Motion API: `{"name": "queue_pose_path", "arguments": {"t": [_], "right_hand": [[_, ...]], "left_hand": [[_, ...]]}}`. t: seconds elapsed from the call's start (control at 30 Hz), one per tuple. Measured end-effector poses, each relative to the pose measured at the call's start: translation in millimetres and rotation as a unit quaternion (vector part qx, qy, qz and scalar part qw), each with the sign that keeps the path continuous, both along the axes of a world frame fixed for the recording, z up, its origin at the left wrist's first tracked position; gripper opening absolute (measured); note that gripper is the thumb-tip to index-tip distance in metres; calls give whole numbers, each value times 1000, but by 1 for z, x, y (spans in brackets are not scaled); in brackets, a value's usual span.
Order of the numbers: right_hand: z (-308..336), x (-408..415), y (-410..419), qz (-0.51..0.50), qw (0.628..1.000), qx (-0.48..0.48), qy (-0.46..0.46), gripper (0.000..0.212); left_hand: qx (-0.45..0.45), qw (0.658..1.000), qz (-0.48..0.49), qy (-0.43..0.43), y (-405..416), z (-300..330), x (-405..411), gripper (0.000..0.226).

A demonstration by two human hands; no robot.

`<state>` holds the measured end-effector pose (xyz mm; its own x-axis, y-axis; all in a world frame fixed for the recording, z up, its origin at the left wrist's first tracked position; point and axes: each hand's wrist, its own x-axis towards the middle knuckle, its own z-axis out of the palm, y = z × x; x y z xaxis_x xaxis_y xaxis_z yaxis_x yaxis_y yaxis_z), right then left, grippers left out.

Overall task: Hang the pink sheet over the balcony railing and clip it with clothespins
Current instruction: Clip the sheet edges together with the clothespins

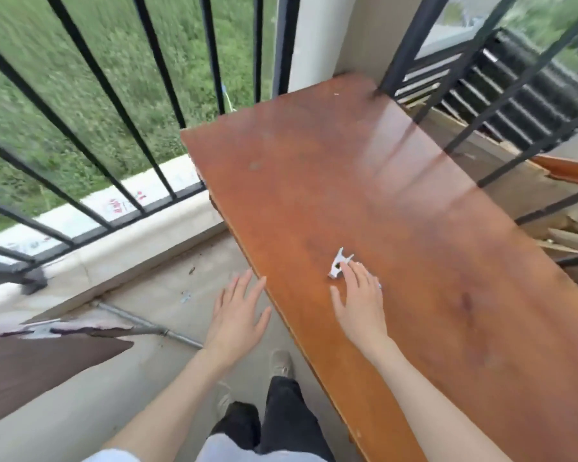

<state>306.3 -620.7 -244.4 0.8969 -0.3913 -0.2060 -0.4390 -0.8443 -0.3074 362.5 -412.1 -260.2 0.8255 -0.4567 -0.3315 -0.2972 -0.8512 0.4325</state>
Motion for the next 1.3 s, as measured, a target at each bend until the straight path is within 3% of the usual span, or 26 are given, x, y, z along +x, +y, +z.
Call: {"name": "queue_pose_path", "arguments": {"t": [0.2, 0.37, 0.5, 0.67, 0.8, 0.97, 1.3], "right_hand": [[-22, -9, -56, -65, 996, -1, 53, 54], [-44, -3, -75, -28, 998, 17, 45, 41], [-48, 0, -84, -23, 999, 35, 32, 32], [-43, 0, -86, -38, 997, 64, 25, 30], [-27, 10, -69, -35, 993, 115, 7, 27], [-1, 24, 2, 54, 982, 180, -2, 26], [54, 9, 268, 326, 927, 184, -9, 23]], "left_hand": [[-9, 999, -32, 17, -95, -14, -1, 58], [10, 999, -32, -31, -152, -34, 4, 54], [16, 996, 2, -84, -170, -42, 19, 29], [15, 995, 60, -78, -160, -42, 19, 24], [-51, 987, 146, -45, -120, -23, 11, 22], [-137, 957, 254, -25, -32, 10, -16, 15], [-153, 837, 515, -108, 242, 70, -127, 12]]}}
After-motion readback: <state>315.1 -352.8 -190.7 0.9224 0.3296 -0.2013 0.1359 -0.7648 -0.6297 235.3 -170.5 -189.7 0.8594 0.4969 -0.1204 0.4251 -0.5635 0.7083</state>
